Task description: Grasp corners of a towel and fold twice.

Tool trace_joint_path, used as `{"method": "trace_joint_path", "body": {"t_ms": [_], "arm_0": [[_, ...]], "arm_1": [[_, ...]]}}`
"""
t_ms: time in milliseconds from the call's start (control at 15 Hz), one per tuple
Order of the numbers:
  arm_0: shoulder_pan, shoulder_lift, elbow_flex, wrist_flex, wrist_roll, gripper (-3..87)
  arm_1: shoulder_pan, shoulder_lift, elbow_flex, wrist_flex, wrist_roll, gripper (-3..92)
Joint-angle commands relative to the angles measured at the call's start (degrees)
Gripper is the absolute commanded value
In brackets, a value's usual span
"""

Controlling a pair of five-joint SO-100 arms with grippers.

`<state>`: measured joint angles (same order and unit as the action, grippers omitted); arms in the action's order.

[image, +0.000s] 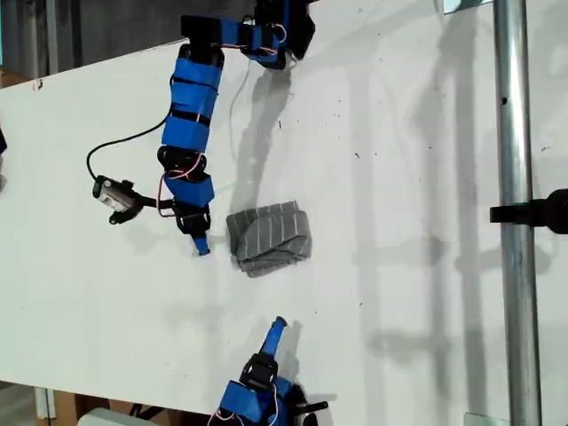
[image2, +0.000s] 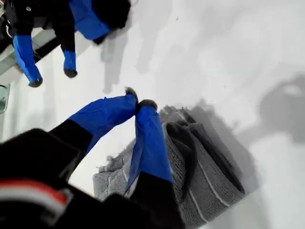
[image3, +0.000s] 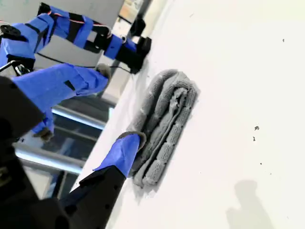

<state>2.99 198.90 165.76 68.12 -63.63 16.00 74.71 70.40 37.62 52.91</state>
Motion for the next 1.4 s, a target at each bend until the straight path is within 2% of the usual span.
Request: {"method": "trace_joint_path", "body": {"t_ms": [0,133,400,533,667,733,800,867,933,1000,1133,1333], "arm_0": [[0.0,0.4,0.8,-2.1,-1.5,19.2],[-0.7,0.4,4.3,-5.5,-0.3,14.2],[-3.3,0.4,12.3,-7.6,-0.8,-2.9],[-3.5,0.4,12.9,-4.0,-0.2,-2.9],[-4.8,0.4,13.0,-2.8,-0.4,-2.9],[-7.7,0.4,13.0,2.2,-7.7,-2.8],[-11.0,0.1,13.0,6.0,-14.9,-2.7],[-12.2,0.4,13.0,5.9,-7.4,-2.6],[-12.1,0.4,13.0,5.9,5.4,-2.7],[-11.9,0.4,13.0,5.4,10.2,-2.7],[-12.0,0.4,13.0,5.6,9.4,-2.8],[-12.0,0.4,13.0,5.6,9.4,-2.8]], "arm_1": [[-0.4,21.1,11.9,9.6,0.3,1.2],[-3.0,32.4,23.3,26.8,3.9,-0.2],[-6.5,59.0,62.9,28.8,15.5,-0.2],[-8.3,79.2,82.4,30.0,24.8,-0.2],[-10.5,96.1,91.2,35.6,30.7,-0.2],[-11.1,106.8,95.4,40.5,35.4,-0.2],[-11.8,114.2,95.4,46.5,36.1,-0.2],[-11.8,113.5,95.3,46.5,36.5,1.2],[-12.1,113.5,95.3,46.9,36.6,5.9],[-12.7,113.5,95.3,46.9,37.2,6.4],[-12.7,113.5,95.1,47.7,32.8,6.4],[-12.7,113.5,95.1,47.7,32.8,6.4]]}}
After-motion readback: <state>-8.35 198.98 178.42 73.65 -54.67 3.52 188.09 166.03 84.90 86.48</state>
